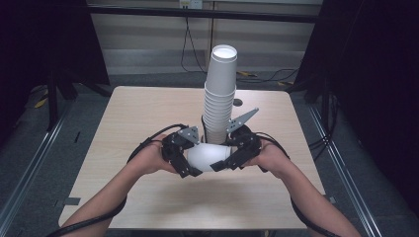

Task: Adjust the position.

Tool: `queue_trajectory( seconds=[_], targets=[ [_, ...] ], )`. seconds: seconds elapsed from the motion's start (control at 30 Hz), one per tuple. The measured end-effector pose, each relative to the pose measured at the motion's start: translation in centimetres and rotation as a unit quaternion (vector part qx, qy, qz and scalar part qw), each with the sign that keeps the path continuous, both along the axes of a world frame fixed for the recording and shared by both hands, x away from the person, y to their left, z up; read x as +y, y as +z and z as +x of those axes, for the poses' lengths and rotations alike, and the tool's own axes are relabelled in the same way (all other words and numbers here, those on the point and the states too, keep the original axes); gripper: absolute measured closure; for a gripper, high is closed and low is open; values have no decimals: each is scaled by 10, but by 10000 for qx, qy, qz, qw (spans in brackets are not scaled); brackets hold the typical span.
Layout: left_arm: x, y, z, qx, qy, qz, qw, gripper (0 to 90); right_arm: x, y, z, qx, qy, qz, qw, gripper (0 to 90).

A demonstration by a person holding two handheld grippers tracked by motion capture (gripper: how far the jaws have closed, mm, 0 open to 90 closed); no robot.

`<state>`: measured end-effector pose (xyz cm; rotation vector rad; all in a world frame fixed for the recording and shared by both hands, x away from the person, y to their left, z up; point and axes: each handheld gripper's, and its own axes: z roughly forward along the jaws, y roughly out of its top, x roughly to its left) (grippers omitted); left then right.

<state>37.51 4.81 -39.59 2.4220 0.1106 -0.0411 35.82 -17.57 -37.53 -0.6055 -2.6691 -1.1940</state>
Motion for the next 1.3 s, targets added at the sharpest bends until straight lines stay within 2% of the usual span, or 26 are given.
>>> queue_trajectory(
  seconds=[0.17,0.33,0.6,0.83,1.0,1.03,1.1,1.13,1.17,1.2,1.27,1.3],
  targets=[
    [-2,-1,0,22,-38,13,10000,0,1,-1,0,13,-2,-29,10000,220],
    [-4,0,-2,-53,-110,38,9999,3,3,0,1,18,26,-11,10000,220],
    [-2,2,-4,-153,-212,30,9997,72,5,0,1,22,69,21,10000,221],
    [-1,5,-4,-141,-204,42,9997,106,4,0,1,32,68,98,9999,220],
    [-1,6,-5,-107,-168,113,9997,116,4,-2,-1,-58,68,106,9999,212],
    [-1,6,-5,-108,-171,131,9997,117,4,-2,-1,-173,82,52,9998,188],
    [-1,6,-5,-109,-172,141,9997,118,4,-2,-1,-229,79,30,9997,179],
    [-1,7,-5,-127,-166,140,9997,117,4,-1,-2,-299,76,-52,9995,143],
    [-1,7,-5,-127,-166,140,9997,117,4,-1,-2,-299,76,-52,9995,143],
    [-1,7,-5,-117,-131,223,9996,117,3,0,-2,-437,108,-108,9989,140],
    [0,7,-5,-146,-131,254,9995,117,1,1,-3,-510,131,-123,9985,136],
    [1,7,-5,-90,-111,293,9995,117,0,3,-3,-546,122,-136,9983,130]
  ],
)
